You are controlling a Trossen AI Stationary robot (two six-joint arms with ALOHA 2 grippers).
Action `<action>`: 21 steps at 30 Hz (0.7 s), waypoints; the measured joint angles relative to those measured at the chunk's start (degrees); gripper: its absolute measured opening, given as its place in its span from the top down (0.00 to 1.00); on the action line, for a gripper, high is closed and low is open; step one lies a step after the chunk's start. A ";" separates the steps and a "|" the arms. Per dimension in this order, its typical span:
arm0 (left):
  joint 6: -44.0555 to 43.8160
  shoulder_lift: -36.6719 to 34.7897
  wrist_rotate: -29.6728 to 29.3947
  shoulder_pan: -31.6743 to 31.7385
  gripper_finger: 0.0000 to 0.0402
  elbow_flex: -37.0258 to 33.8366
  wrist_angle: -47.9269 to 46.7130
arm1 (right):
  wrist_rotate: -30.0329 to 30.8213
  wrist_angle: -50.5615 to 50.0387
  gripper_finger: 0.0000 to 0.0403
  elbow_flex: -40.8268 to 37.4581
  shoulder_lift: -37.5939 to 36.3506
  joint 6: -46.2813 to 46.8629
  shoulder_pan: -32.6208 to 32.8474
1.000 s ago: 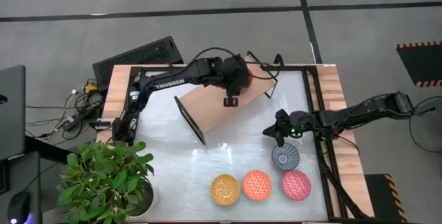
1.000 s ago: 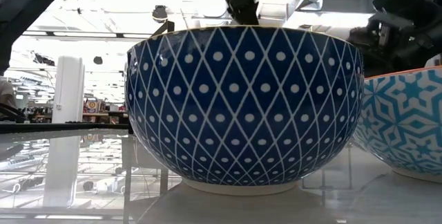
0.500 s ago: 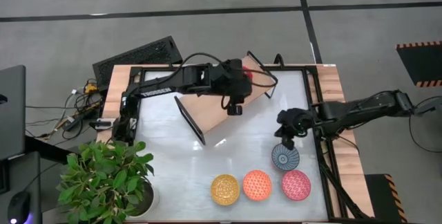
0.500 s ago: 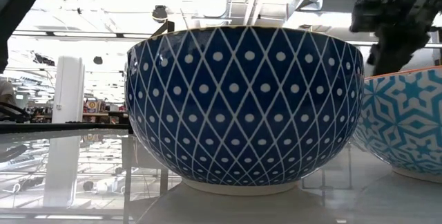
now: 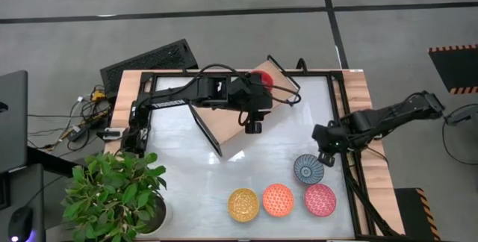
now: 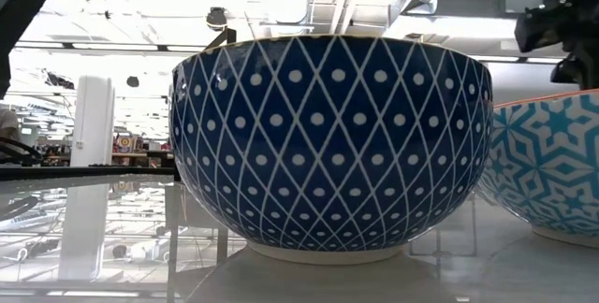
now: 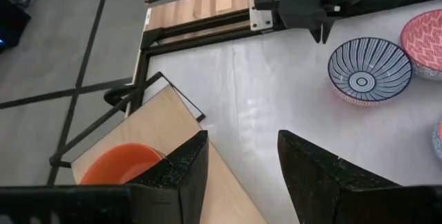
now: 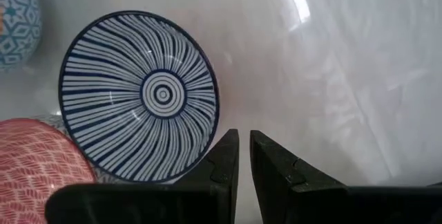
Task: Place and stack bowls onto a shelf
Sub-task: Put the patterned blue bowl on the shelf
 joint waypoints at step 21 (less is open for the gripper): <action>-2.43 0.02 0.98 0.00 0.60 0.00 -1.42 | 4.57 -1.40 0.85 0.00 2.11 28.60 15.49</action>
